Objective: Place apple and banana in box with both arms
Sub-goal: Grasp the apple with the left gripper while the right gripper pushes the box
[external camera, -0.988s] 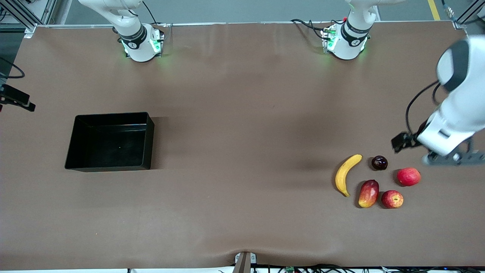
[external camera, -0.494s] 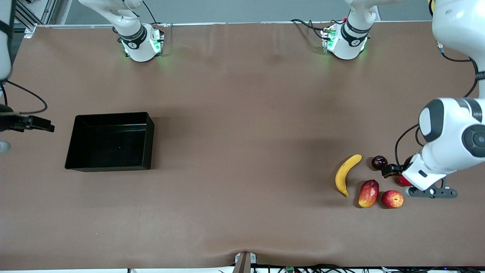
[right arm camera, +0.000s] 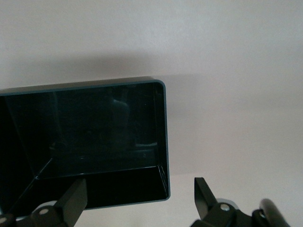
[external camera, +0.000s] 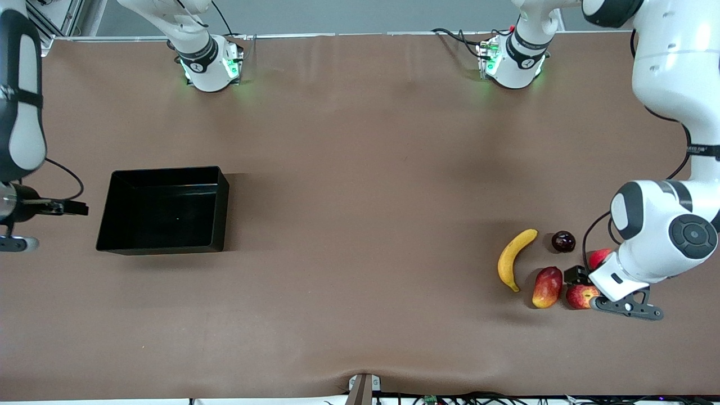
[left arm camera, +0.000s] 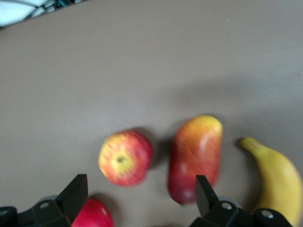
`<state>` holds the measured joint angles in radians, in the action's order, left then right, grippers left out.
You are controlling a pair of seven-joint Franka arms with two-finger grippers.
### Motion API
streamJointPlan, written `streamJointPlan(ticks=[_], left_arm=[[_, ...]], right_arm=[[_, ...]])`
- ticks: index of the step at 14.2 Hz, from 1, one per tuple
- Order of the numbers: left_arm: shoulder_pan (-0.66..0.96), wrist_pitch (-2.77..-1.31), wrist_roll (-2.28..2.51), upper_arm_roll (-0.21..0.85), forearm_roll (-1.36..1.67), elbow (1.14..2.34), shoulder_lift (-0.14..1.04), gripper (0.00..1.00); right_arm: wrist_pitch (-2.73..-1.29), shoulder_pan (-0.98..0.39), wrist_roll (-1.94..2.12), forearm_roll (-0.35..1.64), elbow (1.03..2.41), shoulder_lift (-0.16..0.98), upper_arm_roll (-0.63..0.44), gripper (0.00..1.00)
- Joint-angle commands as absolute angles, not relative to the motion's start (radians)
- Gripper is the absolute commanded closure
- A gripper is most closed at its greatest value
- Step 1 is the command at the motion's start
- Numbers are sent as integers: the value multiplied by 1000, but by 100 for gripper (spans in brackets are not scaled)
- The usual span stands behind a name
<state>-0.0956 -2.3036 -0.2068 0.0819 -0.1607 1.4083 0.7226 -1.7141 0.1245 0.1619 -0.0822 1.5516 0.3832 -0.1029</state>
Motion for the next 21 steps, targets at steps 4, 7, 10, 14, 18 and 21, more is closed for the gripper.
streamJointPlan(ticks=[4, 7, 10, 14, 18, 21], left_arm=[[-95, -2419, -258, 66, -172, 1347, 836, 0], [-97, -2422, -259, 66, -175, 1348, 845, 0], [-110, -2415, -278, 66, -181, 1354, 845, 0], [-115, -2411, -313, 66, -183, 1361, 845, 0], [-121, -2410, -316, 66, -183, 1374, 847, 6], [-121, -2410, -314, 66, -183, 1376, 857, 25]], right_arm=[[-1884, 212, 179, -97, 1696, 425, -90, 0], [-2071, 251, 268, -95, 1827, 423, -87, 0], [-2080, 253, 268, -75, 1882, 423, -86, 27], [-2172, 255, 290, -43, 1968, 416, -84, 86], [-2168, 258, 395, -43, 1960, 416, -86, 100], [-2151, 256, 399, -22, 1956, 394, -84, 100]])
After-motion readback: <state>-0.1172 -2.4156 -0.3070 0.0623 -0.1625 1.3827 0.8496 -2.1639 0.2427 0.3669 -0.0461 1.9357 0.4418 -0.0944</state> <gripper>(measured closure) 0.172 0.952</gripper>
